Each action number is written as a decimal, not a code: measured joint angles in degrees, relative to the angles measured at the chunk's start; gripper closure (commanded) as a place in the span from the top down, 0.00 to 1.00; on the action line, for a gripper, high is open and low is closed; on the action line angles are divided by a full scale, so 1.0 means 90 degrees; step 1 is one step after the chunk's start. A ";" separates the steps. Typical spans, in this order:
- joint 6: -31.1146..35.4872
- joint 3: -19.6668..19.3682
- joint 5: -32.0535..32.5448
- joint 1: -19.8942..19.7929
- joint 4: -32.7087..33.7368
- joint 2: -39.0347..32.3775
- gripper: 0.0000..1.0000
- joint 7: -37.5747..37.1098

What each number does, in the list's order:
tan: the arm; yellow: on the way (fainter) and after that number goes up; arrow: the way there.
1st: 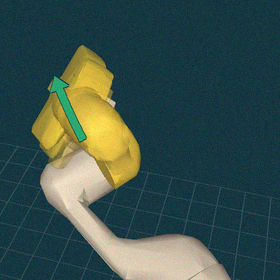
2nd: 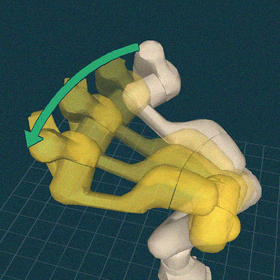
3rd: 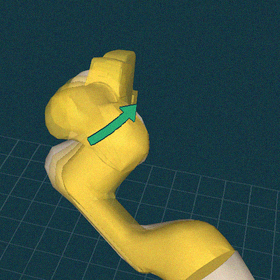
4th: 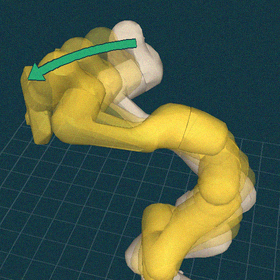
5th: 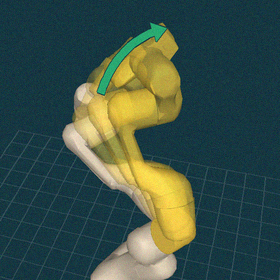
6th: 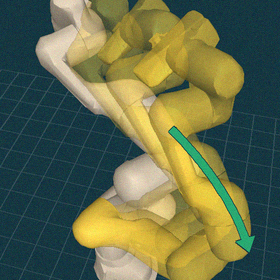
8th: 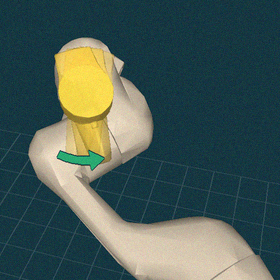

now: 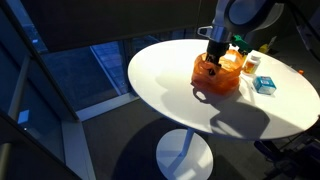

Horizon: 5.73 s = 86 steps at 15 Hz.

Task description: Remove the roll on stick from the plastic bag and put it on the table

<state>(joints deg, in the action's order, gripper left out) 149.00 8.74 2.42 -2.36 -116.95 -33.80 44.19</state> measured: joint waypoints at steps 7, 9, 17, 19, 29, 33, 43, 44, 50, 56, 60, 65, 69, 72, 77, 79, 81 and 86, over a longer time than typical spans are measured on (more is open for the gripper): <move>0.0219 -0.0003 0.0056 0.0030 0.0053 -0.0002 0.25 -0.0039; 0.0225 -0.0011 0.0056 0.0030 0.0081 0.0067 0.25 -0.0063; -0.0508 -0.0282 0.0566 0.0083 0.0242 0.0591 0.25 -0.0296; -0.0894 -0.0370 0.0654 0.0083 0.0321 0.0702 0.25 -0.0298; -0.1747 -0.0364 0.0573 -0.0069 0.0182 0.0985 0.25 -0.0085; -0.1853 -0.0262 0.0310 -0.0093 -0.0125 0.1358 0.25 0.0228; -0.3121 -0.0245 -0.0323 -0.0092 -0.0319 0.2498 0.25 0.0559; -0.3236 -0.0259 -0.0331 -0.0091 -0.0349 0.2608 0.25 0.0559; -0.3708 -0.0372 -0.0365 -0.0077 -0.0522 0.3051 0.50 0.0559; -0.3717 -0.0379 -0.0367 -0.0071 -0.0544 0.3072 0.25 0.0559; -0.3703 -0.0391 -0.0367 -0.0025 -0.0582 0.3048 0.25 0.0559; -0.3523 -0.0378 -0.0367 0.0206 -0.0952 0.3096 0.25 0.0572; -0.3245 -0.0293 -0.0372 0.0472 -0.1261 0.3157 0.25 0.0638; -0.2930 -0.0196 -0.0475 0.0647 -0.1425 0.3138 0.25 0.0681; -0.2281 -0.0021 -0.0660 0.0853 -0.1637 0.2958 0.25 0.0744; -0.1960 0.0024 -0.0660 0.0919 -0.1690 0.2818 0.25 0.0703; -0.1661 0.0040 -0.0659 0.0973 -0.1713 0.2660 0.25 0.0526; -0.1106 0.0044 -0.0478 0.1021 -0.1717 0.2330 0.25 -0.0427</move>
<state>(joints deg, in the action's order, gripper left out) 139.05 9.13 -1.88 6.83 -132.40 -12.82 40.35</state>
